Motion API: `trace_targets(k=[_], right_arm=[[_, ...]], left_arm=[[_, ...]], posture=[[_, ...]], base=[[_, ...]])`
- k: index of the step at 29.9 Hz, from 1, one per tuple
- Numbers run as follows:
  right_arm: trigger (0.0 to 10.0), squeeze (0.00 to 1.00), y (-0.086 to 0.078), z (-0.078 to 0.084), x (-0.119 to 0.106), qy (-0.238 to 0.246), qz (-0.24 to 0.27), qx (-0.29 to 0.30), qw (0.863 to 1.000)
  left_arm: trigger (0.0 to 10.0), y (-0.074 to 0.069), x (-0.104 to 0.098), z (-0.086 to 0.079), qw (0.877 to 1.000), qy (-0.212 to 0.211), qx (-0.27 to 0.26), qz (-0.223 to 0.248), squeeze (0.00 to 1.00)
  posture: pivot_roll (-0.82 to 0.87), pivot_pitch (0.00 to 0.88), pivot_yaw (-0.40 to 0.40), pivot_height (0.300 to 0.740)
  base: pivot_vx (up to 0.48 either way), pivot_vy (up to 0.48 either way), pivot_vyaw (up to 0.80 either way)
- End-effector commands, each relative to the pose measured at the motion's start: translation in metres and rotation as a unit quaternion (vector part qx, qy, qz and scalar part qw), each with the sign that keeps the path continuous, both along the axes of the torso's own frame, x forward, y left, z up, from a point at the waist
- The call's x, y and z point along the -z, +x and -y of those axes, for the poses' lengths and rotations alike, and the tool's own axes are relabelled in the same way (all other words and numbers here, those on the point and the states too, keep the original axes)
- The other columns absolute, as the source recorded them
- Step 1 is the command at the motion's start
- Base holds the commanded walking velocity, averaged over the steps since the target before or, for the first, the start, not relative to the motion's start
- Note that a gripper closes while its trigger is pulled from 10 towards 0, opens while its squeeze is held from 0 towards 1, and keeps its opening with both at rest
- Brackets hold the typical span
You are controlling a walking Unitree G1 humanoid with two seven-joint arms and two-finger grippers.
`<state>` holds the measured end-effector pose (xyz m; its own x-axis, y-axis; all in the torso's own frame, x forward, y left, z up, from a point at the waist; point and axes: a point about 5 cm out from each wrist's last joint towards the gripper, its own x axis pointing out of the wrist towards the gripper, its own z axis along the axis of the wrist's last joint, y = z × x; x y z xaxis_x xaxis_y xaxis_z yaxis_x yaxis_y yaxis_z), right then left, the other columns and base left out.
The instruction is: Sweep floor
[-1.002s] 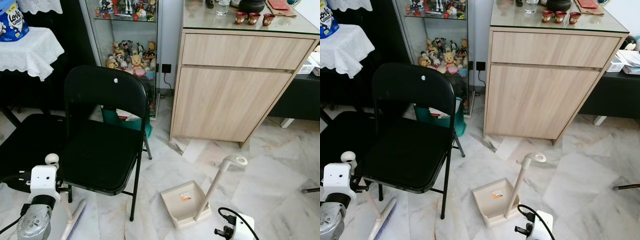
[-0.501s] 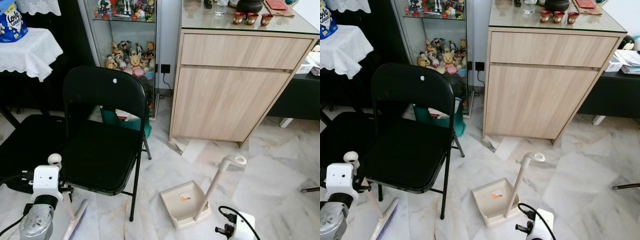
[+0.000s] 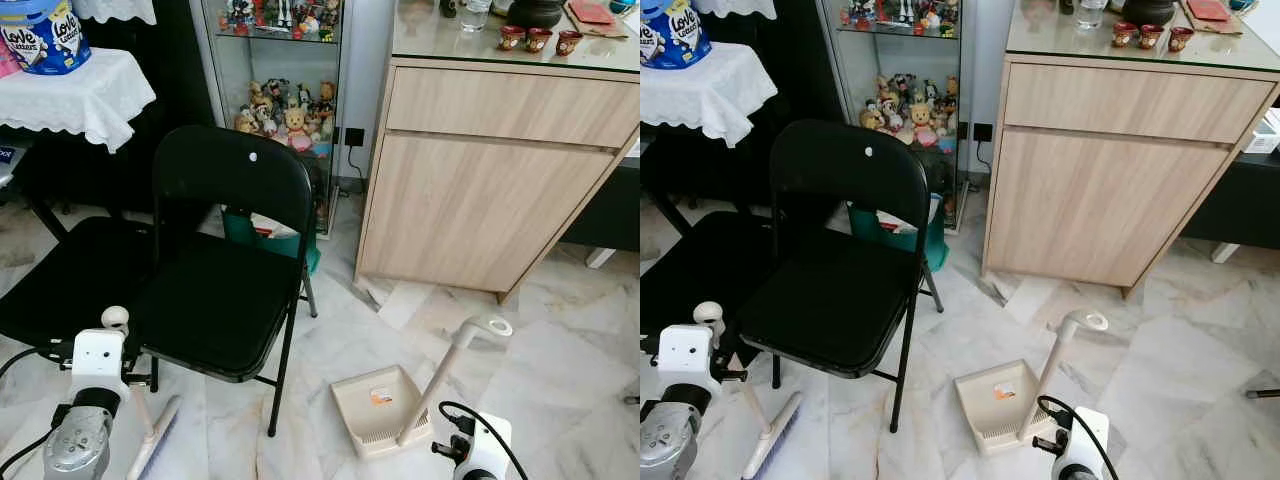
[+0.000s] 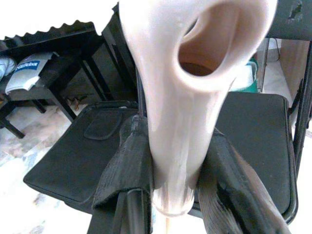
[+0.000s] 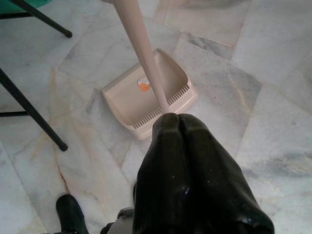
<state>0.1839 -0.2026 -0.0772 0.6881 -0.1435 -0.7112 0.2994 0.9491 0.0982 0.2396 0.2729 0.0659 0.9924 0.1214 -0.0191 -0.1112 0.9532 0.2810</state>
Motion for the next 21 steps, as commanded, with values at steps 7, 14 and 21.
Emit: trace_targets(k=[7,14,21], right_arm=[[10.0,0.00,-0.0034,0.0027,0.0010,-0.001,-0.001,0.013,1.000],[10.0,0.00,-0.0040,0.0040,0.0009,-0.001,0.000,0.015,1.000],[10.0,0.00,-0.0038,0.0054,0.0005,-0.004,0.001,0.013,1.000]], left_arm=[[10.0,-0.0005,-0.0025,-0.0002,1.000,0.011,0.005,0.007,0.00],[10.0,-0.0003,-0.0024,0.0001,1.000,0.008,0.002,0.008,0.00],[10.0,-0.0001,-0.0019,0.0012,1.000,0.006,0.004,0.007,0.00]], posture=[[0.00,0.116,-0.017,0.740],[0.00,0.116,-0.017,0.740],[0.00,0.116,-0.019,0.740]], base=[[0.000,-0.354,0.00],[0.000,-0.099,0.00],[0.000,0.000,0.00]])
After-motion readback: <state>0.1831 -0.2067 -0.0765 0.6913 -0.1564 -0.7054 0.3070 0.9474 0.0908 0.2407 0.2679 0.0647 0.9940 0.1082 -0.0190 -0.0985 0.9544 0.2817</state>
